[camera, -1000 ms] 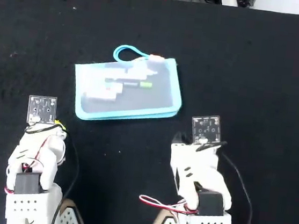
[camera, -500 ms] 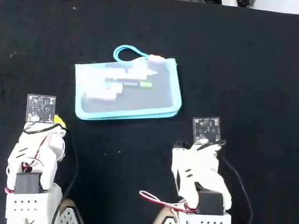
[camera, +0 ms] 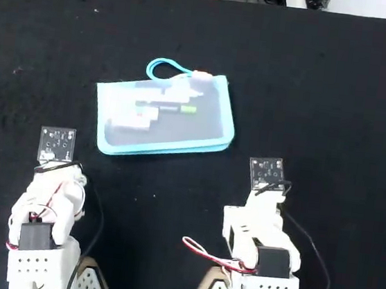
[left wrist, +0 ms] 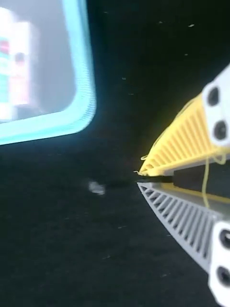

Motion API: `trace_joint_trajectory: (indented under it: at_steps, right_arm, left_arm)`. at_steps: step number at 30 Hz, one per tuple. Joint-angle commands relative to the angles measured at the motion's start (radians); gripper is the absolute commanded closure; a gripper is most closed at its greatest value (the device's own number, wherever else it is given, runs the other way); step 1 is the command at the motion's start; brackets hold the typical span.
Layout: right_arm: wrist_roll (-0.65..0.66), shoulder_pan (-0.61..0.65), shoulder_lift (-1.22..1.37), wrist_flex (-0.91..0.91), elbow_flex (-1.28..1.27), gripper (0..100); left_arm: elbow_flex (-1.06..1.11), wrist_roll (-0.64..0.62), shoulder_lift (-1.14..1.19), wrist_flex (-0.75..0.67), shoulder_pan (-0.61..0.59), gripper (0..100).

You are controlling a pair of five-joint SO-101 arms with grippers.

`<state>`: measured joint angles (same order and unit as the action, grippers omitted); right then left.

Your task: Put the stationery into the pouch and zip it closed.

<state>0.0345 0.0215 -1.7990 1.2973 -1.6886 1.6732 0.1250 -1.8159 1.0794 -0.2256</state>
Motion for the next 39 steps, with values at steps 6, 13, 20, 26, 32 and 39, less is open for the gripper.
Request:
trace_joint_trajectory:
  at_steps: [6,13,20,26,32,39]
  right_arm:
    - [-0.1,-0.015,-0.097,0.009,0.004,98.7]
    - [-0.1,-0.015,-0.097,0.009,0.004,98.7]
    - [-0.1,-0.015,-0.097,0.009,0.004,98.7]
    - [-0.1,-0.015,-0.097,0.009,0.004,98.7]
    - [-0.1,-0.014,-0.097,0.009,0.004,98.7]
    - [-0.1,-0.014,-0.097,0.009,0.004,98.7]
  left_arm:
    - [0.025,-0.16,-0.011,0.13,-0.005,97]
    - [0.025,-0.229,-0.009,0.189,-0.007,97]
    - [0.025,-0.224,-0.009,0.195,-0.002,97]
    - [0.025,-0.224,-0.009,0.195,-0.004,97]
    - [0.025,-0.224,-0.012,0.195,0.002,97]
    - [0.025,-0.224,-0.015,0.196,0.004,97]
